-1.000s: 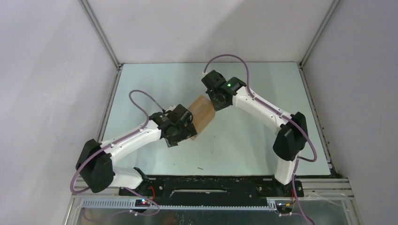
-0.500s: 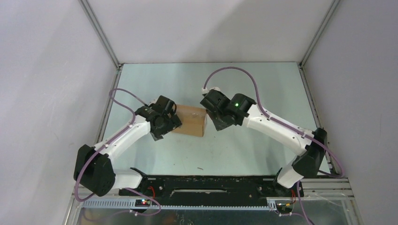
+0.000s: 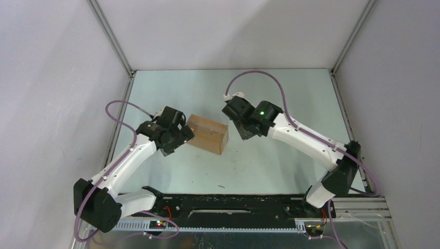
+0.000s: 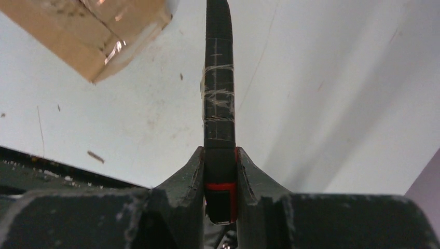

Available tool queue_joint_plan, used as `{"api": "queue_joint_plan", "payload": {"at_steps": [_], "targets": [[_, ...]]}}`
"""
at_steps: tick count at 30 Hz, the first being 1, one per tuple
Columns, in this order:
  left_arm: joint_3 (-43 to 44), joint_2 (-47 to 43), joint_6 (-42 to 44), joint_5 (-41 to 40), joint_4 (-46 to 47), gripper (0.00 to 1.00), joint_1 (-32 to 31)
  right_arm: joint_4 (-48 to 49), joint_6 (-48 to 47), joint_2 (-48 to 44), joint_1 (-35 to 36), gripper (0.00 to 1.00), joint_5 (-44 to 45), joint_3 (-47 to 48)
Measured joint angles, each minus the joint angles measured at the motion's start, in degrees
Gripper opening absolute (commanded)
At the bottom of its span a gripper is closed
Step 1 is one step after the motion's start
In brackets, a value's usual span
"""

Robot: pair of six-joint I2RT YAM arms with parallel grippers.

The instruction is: Unpack the express box

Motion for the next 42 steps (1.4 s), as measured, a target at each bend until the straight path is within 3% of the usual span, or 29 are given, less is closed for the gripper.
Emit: {"api": "queue_joint_plan", "payload": {"at_steps": [9, 17, 27, 36, 42], "targets": [[0.0, 0.2, -3.0, 0.6, 4.0, 1.0, 4.8, 6.0, -5.5, 9.4, 0.9, 0.0, -0.1, 1.8], [2.0, 5.2, -4.0, 4.0, 11.1, 1.0, 4.3, 5.5, -4.5, 6.1, 4.7, 0.0, -3.6, -0.6], [5.6, 13.6, -3.8, 6.5, 12.9, 1.0, 2.3, 1.2, -3.2, 2.0, 5.0, 0.0, -7.0, -1.1], [6.3, 13.7, -1.6, 7.7, 12.4, 1.0, 1.0, -6.8, -3.5, 2.0, 6.5, 0.0, -5.0, 15.0], [6.3, 12.7, -1.2, 6.1, 9.6, 1.0, 0.9, -8.6, -4.2, 3.2, 10.2, 0.0, -6.1, 16.8]]}}
